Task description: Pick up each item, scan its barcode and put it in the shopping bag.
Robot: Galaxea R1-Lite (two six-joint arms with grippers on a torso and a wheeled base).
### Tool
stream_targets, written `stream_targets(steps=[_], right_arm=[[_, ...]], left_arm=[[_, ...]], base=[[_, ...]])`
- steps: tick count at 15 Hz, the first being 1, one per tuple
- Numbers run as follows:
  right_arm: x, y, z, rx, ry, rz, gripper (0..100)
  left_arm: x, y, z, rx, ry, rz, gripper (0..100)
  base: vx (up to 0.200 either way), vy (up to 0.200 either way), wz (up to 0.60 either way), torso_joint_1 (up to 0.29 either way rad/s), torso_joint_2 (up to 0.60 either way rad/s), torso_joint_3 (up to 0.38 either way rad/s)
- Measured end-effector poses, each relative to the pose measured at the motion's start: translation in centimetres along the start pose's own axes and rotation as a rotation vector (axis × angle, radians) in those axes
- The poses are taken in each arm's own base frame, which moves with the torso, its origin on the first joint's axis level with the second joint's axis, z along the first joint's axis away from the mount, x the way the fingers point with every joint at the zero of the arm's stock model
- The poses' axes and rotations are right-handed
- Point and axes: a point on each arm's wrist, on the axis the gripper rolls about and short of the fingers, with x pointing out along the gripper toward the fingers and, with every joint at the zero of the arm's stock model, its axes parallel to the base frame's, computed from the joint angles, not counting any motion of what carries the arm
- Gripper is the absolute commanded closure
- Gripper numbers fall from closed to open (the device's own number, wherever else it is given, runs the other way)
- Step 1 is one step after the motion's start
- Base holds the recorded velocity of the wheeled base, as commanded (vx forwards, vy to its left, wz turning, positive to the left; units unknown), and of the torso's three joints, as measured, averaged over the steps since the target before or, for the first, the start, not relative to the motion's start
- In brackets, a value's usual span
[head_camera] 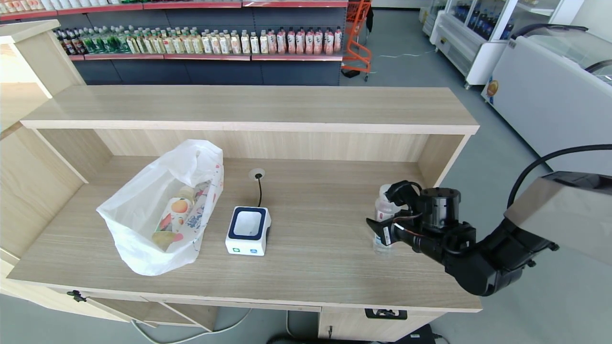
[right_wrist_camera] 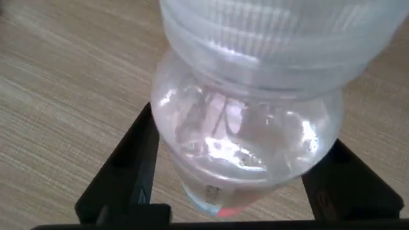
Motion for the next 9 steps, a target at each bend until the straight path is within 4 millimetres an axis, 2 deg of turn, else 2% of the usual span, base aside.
stream_targets(steps=[9], right_arm=[[-3.1,0.2,-2.5,0.056,-0.005,-0.001,100]], left_arm=[[0.0,0.0,0.0,0.0,0.0,0.0,0]], base=[[0.0,0.0,0.0,0.0,0.0,0.0]])
